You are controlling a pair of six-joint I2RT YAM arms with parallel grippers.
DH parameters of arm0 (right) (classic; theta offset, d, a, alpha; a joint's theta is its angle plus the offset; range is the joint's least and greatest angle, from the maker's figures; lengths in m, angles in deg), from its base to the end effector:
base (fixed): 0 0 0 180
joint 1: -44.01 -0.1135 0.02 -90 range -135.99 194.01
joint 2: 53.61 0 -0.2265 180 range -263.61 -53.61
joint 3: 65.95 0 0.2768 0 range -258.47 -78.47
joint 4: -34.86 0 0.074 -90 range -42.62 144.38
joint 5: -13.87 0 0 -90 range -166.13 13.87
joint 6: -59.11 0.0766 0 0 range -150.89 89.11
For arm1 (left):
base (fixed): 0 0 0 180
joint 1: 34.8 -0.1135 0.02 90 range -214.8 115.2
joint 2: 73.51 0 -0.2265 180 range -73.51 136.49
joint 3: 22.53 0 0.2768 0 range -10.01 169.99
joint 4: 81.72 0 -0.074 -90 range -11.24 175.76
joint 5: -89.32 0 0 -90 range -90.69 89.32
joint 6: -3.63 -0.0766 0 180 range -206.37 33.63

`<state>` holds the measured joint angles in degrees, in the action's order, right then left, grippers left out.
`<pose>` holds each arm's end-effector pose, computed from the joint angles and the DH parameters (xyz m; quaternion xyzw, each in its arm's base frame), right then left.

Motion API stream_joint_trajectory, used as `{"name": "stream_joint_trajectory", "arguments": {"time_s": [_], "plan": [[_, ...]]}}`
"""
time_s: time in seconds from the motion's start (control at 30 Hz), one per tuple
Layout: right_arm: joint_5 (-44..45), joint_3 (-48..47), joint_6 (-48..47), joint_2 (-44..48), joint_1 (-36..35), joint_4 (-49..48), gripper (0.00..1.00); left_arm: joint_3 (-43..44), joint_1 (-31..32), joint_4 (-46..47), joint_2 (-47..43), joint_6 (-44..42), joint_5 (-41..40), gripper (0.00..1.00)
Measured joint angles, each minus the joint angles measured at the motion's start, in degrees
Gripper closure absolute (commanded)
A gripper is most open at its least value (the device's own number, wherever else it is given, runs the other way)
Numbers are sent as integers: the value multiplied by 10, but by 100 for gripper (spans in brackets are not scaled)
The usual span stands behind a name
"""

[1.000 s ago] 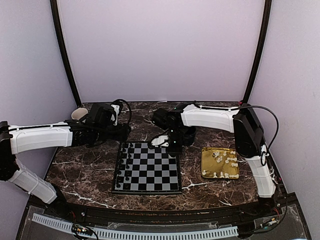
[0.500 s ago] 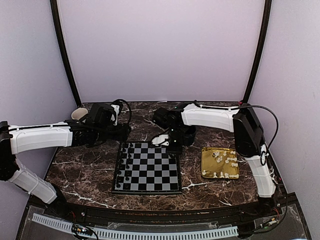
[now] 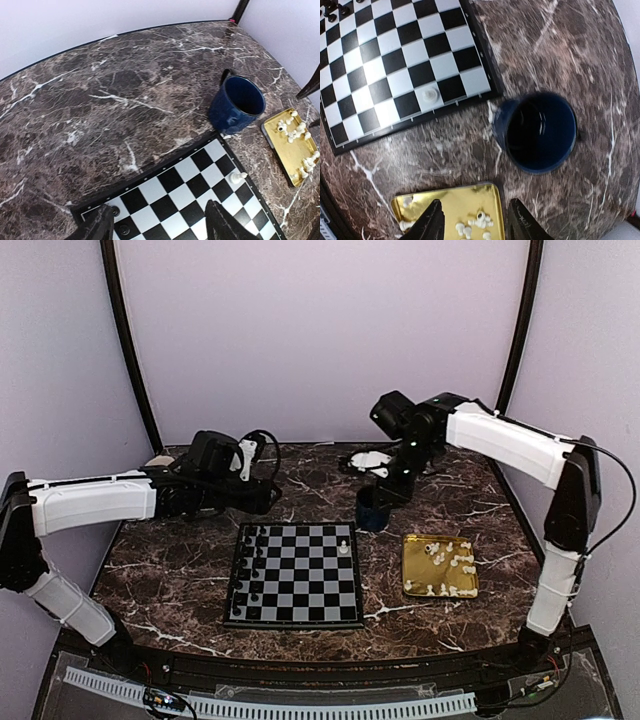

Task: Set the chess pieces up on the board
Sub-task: Pick up the knight from the storage box.

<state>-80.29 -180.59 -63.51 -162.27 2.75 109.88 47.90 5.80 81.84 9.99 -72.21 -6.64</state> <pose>0.3132 0.2822 0.2165 -0.5958 0.7814 0.0493 0.1786 0.3049 -0.2508 0.2020 0.1718 0.8458 -0.1915 0.4673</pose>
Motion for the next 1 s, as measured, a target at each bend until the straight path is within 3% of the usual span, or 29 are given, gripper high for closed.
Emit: {"name": "stream_joint_trajectory", "arguments": {"time_s": [0.2,0.47,0.7,1.0], "plan": [[-9,179,-7,140,102,-28,58,75,17,-7,62,-28,74,43],[-22,377,-10,221,216,-77,61,147,66,-20,136,-45,119,45],[-21,460,2,226,263,-141,61,189,82,-27,185,-36,150,44],[-24,468,3,196,263,-180,61,200,84,-36,196,-32,159,44]]}}
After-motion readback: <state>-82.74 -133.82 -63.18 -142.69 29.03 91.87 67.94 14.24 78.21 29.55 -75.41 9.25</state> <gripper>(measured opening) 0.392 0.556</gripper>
